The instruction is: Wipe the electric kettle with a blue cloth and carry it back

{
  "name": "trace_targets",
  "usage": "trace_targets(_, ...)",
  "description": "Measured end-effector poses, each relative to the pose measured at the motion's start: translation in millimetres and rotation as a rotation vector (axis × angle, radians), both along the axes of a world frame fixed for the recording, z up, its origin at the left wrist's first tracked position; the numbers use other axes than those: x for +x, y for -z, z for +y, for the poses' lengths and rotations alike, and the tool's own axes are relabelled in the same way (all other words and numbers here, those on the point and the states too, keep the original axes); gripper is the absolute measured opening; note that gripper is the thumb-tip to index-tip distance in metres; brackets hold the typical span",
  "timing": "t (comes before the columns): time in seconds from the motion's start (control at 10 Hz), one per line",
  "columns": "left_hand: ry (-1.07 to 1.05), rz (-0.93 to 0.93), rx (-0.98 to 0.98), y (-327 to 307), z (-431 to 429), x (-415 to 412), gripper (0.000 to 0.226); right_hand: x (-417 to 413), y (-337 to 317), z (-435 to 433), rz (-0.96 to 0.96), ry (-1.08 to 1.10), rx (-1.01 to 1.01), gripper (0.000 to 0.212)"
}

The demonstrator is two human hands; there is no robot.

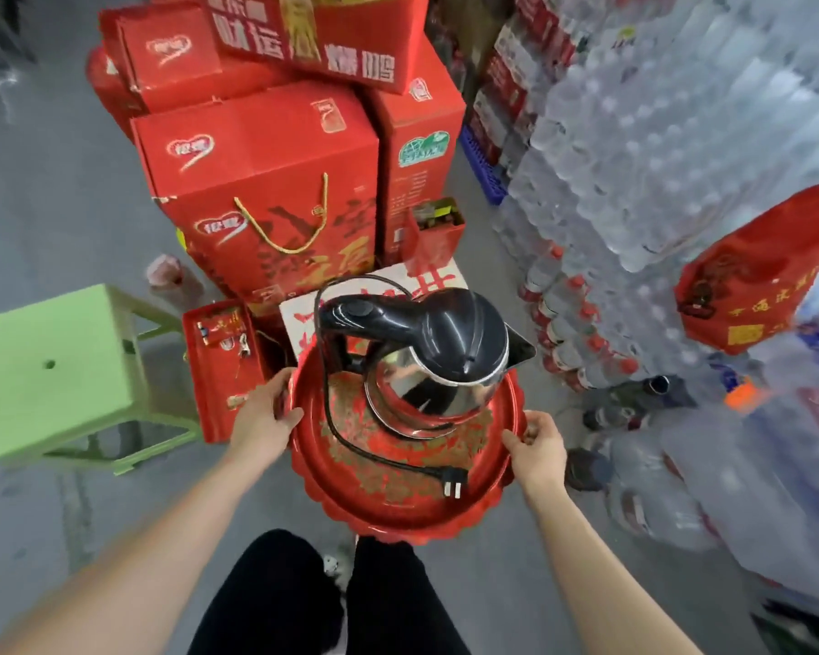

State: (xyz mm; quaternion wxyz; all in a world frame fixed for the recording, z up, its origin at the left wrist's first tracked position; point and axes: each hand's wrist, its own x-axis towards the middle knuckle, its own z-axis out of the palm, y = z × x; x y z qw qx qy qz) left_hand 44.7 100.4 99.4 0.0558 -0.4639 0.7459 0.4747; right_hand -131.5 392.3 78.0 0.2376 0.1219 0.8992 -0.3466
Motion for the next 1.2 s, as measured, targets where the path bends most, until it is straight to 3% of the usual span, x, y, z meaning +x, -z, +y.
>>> trace_targets(0.1,0.097,-0.074,-0.004,43.8,-41.6,-28.5,0.059,-12.9,22.9,-22.9,-0.044,0.051,0.032,0.029)
trace_targets(0.6,0.515,-0.018,-0.231,185.2,-160.6,-153.8,0.064,-13.9,151.3,-114.7,-0.075,0.387,0.038,0.023)
trace_targets(1.0,0.51,0.066,-0.31,210.7,-171.1,-160.9,0.057,-4.1,170.1,-134.4,-0.073,0.428,0.033,0.024)
trace_targets(1.1,0.516,0.067,-0.274,205.1,-174.2,-160.8,0.057,-4.0,163.5,-134.9,-0.12,0.365,0.045,0.031)
trace_targets(1.2,0.54,0.011,-0.263,197.8,-178.4,-155.6,0.054,-13.8,153.1,-127.4,-0.027,0.405,0.054,0.055)
